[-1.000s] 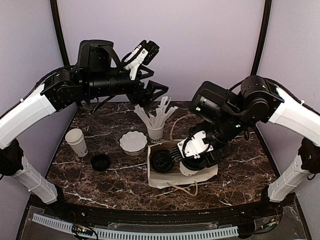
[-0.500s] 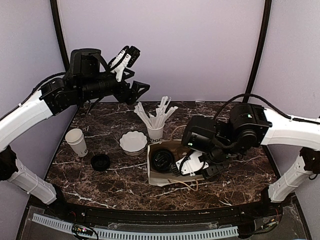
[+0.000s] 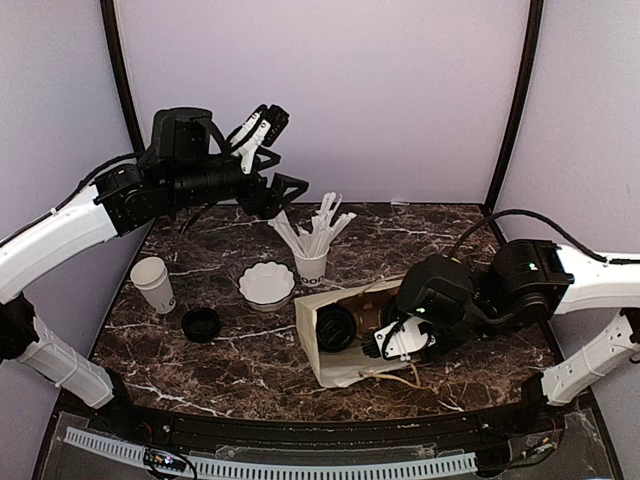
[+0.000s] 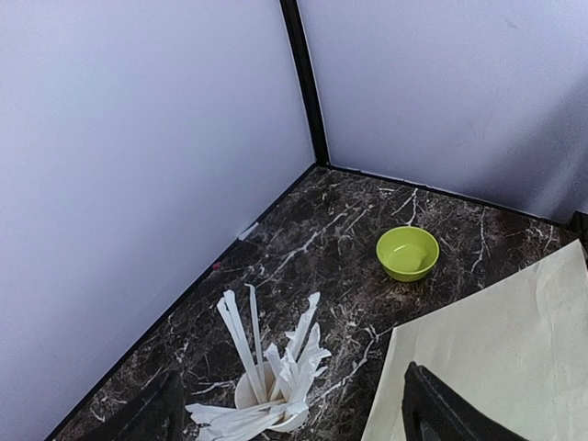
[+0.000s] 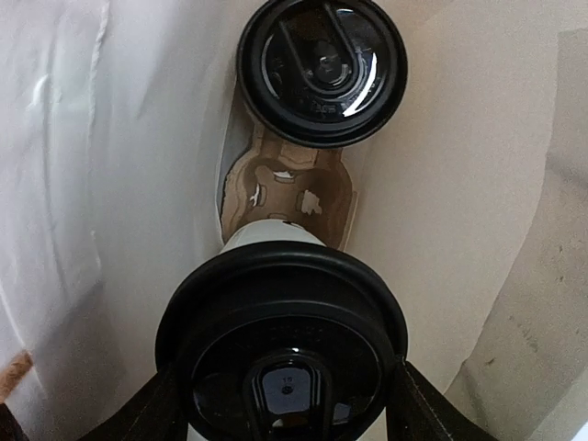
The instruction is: Pack the takeout coffee
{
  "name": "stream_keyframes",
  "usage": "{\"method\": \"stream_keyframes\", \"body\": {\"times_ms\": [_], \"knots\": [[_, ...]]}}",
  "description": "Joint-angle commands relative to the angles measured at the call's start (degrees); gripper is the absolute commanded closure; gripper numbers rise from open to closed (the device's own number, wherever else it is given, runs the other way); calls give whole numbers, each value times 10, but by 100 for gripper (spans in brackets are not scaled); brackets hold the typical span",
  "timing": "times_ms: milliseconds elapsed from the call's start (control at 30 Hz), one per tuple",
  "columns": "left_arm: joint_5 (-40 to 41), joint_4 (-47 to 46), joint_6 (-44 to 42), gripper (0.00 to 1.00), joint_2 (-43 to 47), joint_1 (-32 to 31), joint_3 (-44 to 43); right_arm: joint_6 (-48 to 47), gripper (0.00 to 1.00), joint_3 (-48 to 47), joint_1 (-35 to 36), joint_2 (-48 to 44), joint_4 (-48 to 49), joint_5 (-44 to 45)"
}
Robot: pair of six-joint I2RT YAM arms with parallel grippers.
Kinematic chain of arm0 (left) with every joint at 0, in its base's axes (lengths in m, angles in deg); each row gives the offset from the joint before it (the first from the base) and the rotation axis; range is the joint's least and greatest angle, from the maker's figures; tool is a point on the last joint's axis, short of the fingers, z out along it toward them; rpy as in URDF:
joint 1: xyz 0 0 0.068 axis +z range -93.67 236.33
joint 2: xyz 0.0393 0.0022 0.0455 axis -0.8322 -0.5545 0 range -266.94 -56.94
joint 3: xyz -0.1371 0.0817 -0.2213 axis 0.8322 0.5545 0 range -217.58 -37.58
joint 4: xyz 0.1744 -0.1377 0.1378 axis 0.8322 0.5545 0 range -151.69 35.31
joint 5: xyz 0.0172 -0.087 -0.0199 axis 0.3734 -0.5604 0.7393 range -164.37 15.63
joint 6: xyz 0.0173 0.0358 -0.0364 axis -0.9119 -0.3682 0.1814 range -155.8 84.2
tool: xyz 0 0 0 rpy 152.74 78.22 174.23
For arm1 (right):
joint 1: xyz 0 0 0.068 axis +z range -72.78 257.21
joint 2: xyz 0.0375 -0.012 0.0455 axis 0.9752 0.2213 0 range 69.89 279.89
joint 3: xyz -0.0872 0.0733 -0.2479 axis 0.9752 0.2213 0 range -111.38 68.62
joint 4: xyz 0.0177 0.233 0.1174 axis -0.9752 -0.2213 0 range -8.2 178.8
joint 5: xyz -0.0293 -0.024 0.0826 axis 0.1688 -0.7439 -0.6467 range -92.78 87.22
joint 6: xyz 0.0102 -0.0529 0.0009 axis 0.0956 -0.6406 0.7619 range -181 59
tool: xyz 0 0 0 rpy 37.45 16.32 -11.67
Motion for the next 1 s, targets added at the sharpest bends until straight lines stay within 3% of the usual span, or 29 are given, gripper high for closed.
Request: {"method": "stream_keyframes", "body": {"times_ms": [0,400,967], "knots": [[-35,-27,9,16,-2,5,21,-24,60,20,10,-32,59,9],[-71,-37,16,16,-13,15,43,-64,58,83,13,-42,178,58],[-89,-34,16,16,-39,21,45,-48,59,114,-52,-20,216,-9]]}}
